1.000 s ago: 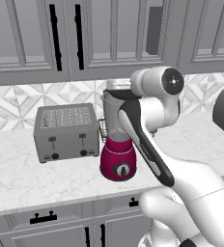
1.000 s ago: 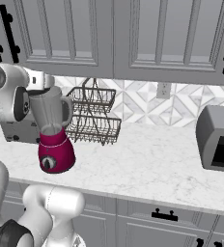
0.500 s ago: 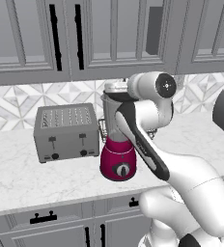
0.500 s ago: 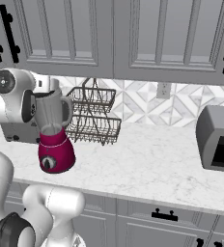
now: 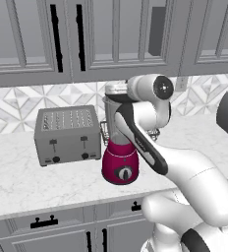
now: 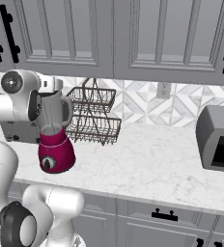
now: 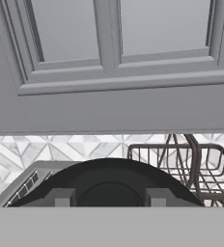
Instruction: Close the lid blender by securely placing the lid on top.
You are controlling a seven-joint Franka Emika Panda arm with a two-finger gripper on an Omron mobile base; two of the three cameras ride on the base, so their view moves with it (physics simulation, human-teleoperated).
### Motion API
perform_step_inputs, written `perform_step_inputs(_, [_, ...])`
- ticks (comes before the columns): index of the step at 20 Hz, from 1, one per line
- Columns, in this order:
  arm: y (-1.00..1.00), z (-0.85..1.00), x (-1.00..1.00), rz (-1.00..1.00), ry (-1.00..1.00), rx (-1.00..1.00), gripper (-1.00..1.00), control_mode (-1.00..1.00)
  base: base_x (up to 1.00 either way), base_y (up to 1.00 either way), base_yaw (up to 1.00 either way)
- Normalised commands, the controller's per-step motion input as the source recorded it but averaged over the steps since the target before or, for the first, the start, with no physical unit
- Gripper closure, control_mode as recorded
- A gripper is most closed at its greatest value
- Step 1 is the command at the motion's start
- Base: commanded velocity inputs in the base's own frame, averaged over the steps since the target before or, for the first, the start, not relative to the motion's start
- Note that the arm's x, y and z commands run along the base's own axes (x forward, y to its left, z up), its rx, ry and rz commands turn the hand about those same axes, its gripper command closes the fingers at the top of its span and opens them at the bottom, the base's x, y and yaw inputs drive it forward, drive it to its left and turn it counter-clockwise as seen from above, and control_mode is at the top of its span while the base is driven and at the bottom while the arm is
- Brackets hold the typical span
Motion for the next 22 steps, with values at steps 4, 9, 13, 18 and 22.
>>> perform_step_inputs(4, [0.01,-0.02,0.11,0.00,0.00,0.00,1.00,-1.00,0.00,0.00,0.00])
perform_step_inputs(9, [0.15,-0.09,0.00,0.00,-0.02,-0.01,1.00,-1.00,0.00,0.00,0.00])
perform_step_inputs(13, [0.13,-0.06,0.00,0.00,-0.01,-0.01,1.00,-1.00,0.00,0.00,0.00])
perform_step_inputs(18, [0.02,0.00,0.00,0.00,0.00,0.00,1.00,-1.00,0.00,0.00,0.00])
perform_step_inputs(22, [0.00,0.00,0.00,0.00,0.00,0.00,1.00,-1.00,0.00,0.00,0.00])
